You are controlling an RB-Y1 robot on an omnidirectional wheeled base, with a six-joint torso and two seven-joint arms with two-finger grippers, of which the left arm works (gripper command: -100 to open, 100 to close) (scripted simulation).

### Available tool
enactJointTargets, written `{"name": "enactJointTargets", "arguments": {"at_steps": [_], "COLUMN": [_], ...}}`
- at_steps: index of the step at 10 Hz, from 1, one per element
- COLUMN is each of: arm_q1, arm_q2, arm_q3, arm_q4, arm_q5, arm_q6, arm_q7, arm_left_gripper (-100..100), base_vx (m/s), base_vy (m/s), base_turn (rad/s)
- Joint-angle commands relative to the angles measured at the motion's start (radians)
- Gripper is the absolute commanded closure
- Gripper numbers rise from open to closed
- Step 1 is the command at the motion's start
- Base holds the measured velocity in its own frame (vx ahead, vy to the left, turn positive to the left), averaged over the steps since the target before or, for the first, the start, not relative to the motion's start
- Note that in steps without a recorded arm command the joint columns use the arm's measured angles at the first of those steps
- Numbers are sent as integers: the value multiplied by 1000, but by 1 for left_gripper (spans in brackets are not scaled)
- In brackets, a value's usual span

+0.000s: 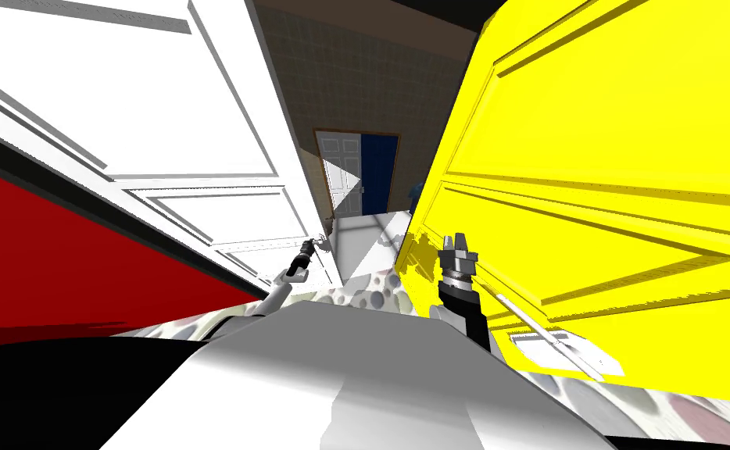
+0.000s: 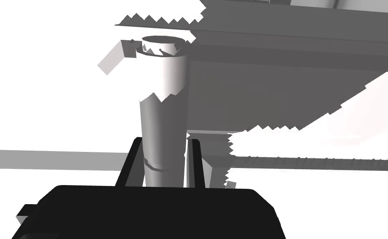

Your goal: Pull the door open

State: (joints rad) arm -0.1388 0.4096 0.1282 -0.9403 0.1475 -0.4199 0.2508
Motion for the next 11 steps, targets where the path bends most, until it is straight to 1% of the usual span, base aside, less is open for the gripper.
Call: {"name": "enactJointTargets", "arguments": {"at_steps": [1, 4, 5, 6, 11], "arm_q1": [12, 25, 23, 34, 65], "arm_q2": [15, 36, 27, 37, 80], "arm_q3": [-21, -54, -51, -73, -126], "arm_q4": [-2, -11, -10, -17, -48], "arm_q5": [-1, -2, -2, -5, -8], "arm_q6": [-9, -22, -17, -25, -52], "arm_q7": [22, 53, 46, 64, 114], "arm_left_gripper": [100, 100, 100, 100, 100], "base_vx": [-229, -259, -106, -157, -207], "base_vy": [72, 77, 32, 8, 70], "base_turn": [-158, -134, -61, -106, -99]}}
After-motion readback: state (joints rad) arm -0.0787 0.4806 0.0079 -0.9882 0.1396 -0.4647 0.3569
